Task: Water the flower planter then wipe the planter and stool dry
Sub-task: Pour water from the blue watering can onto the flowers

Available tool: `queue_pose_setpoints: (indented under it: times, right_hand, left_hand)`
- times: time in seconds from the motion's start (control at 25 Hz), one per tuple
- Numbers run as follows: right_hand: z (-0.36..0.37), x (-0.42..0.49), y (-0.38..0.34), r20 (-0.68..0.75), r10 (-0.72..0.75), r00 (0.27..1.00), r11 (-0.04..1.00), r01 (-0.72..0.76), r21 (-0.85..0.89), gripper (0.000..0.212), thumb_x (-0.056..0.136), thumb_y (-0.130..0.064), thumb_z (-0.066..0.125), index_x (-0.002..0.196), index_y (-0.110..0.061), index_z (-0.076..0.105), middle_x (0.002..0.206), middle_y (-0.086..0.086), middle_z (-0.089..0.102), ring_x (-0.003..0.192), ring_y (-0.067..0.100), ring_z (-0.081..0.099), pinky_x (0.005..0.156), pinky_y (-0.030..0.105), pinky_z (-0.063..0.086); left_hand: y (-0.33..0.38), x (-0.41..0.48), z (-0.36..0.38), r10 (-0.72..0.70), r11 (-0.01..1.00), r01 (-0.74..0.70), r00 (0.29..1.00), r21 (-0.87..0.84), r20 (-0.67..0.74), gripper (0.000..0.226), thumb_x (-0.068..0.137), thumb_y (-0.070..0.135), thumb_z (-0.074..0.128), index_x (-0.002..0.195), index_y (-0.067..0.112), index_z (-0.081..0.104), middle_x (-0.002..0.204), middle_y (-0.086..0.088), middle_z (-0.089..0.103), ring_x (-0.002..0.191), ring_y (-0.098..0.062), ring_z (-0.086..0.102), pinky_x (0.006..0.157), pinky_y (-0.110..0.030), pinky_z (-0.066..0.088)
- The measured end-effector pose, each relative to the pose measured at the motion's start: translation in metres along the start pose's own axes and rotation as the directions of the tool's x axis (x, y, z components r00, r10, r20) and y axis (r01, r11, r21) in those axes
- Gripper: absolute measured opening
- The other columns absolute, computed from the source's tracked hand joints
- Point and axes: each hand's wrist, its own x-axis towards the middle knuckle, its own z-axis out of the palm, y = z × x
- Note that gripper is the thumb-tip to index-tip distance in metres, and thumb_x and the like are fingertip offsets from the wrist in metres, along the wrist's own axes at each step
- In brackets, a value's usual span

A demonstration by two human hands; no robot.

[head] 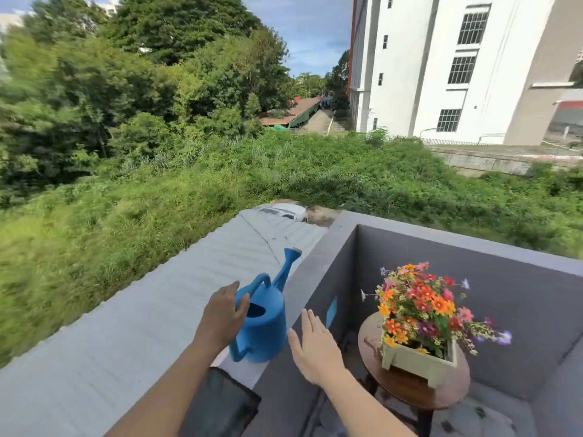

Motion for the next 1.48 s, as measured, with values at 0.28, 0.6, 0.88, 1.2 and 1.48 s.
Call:
queue_pose_setpoints:
  times: [0.28, 0.6, 0.88, 1.2, 1.48]
  right_hand:
    - [0.050, 0.060, -0.018, -0.041, 0.046, 0.998, 0.984, -0.039, 0.175, 0.066, 0.096, -0.053, 0.014, 0.150, -0.020, -0.005, 0.161, -0.002, 0.004, 0.148, 0.013, 0.007, 0.121, 0.037, 0.012]
    - [0.071, 0.070, -0.010, -0.196, 0.039, 0.980, 0.947, 0.027, 0.321, 0.079, 0.084, -0.070, 0.007, 0.150, -0.028, -0.002, 0.158, -0.009, 0.020, 0.138, 0.015, 0.029, 0.113, 0.038, 0.032]
    - [0.021, 0.070, -0.022, -0.410, 0.203, 0.889, 0.824, 0.071, 0.562, 0.086, 0.073, -0.084, 0.008, 0.146, -0.040, -0.002, 0.145, -0.023, 0.020, 0.139, 0.009, 0.028, 0.112, 0.034, 0.033]
    - [-0.047, 0.046, 0.001, -0.680, 0.192, 0.707, 0.876, 0.189, 0.444, 0.079, 0.081, -0.077, 0.011, 0.142, -0.032, -0.014, 0.157, -0.009, -0.008, 0.141, -0.009, -0.006, 0.118, 0.020, 0.003]
    - [-0.085, 0.027, 0.016, -0.763, 0.246, 0.597, 0.853, 0.241, 0.463, 0.073, 0.085, -0.072, 0.010, 0.140, -0.031, -0.015, 0.155, -0.007, -0.012, 0.146, 0.004, -0.010, 0.120, 0.026, -0.001]
  left_hand:
    - [-0.012, 0.017, 0.034, -0.126, 0.935, 0.122, 0.992, -0.334, 0.008, 0.036, 0.096, 0.035, 0.046, 0.123, 0.012, 0.054, 0.096, -0.001, 0.068, 0.087, -0.016, 0.062, 0.073, -0.021, 0.047]
    - [-0.007, 0.022, 0.031, -0.154, 0.870, 0.132, 0.988, -0.475, -0.008, 0.024, 0.086, 0.021, 0.065, 0.110, 0.016, 0.067, 0.072, 0.016, 0.066, 0.070, -0.003, 0.062, 0.060, -0.007, 0.045]
    - [0.053, 0.058, -0.001, 0.024, 0.884, -0.002, 0.999, -0.468, 0.041, 0.029, 0.075, 0.007, 0.065, 0.100, 0.023, 0.066, 0.073, 0.005, 0.070, 0.072, -0.009, 0.064, 0.059, -0.012, 0.045]
    - [0.150, 0.080, -0.032, 0.346, 0.872, -0.326, 0.938, -0.364, -0.011, 0.019, 0.077, 0.022, 0.073, 0.096, 0.020, 0.071, 0.066, 0.002, 0.070, 0.063, -0.002, 0.065, 0.062, -0.015, 0.048]
    - [0.213, 0.069, -0.026, 0.472, 0.847, -0.463, 0.881, -0.262, -0.030, 0.033, 0.081, 0.028, 0.072, 0.111, 0.015, 0.070, 0.088, -0.008, 0.074, 0.080, -0.019, 0.067, 0.075, -0.028, 0.049]
